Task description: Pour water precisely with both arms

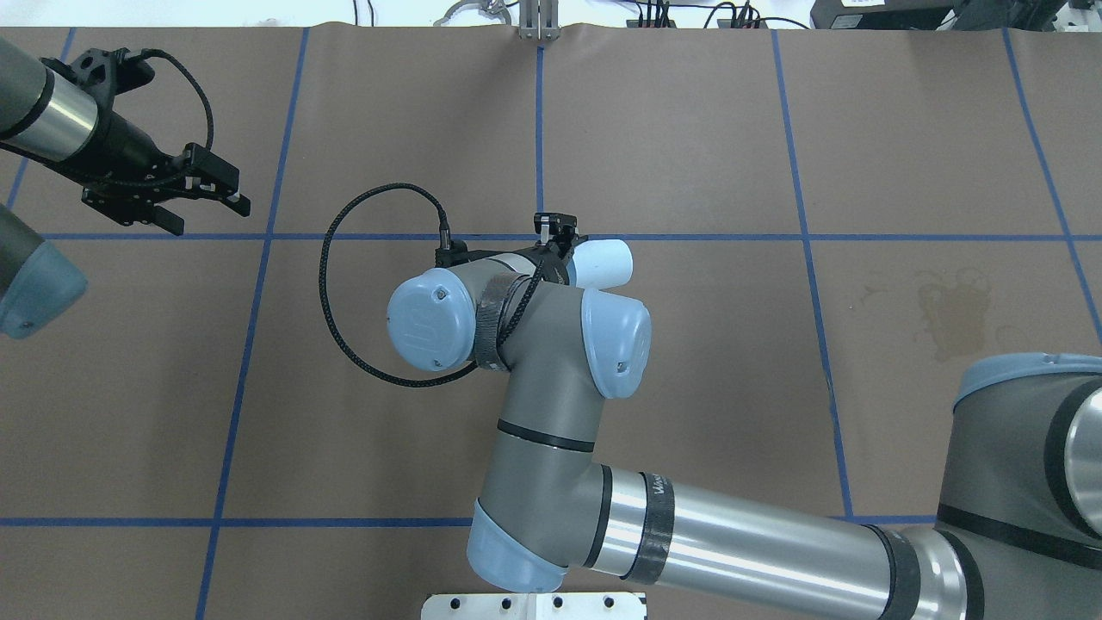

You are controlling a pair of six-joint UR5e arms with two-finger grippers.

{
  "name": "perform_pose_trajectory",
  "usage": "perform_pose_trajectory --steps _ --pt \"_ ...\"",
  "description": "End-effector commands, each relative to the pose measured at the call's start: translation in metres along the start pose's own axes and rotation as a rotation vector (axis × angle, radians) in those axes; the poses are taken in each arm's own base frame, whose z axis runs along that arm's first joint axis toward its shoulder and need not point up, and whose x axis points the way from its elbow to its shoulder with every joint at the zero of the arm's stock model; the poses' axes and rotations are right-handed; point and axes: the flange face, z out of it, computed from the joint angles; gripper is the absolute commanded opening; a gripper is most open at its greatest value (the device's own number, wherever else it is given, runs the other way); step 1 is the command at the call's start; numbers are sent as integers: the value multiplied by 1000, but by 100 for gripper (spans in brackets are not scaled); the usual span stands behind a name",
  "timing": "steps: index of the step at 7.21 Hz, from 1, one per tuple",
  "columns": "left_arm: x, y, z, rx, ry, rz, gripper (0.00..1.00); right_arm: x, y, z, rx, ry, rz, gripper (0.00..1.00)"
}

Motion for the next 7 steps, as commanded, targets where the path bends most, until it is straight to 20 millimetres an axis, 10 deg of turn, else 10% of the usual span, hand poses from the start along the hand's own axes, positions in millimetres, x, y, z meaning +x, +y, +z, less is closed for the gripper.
perform_pose_trajectory --steps 1,7 --pt "-3 1 0 0 -2 -3 100 -1 -3 -1 -40 44 -112 0" --pt "-18 0 -2 -3 -5 -20 100 2 -7 -8 -110 200 -444 0"
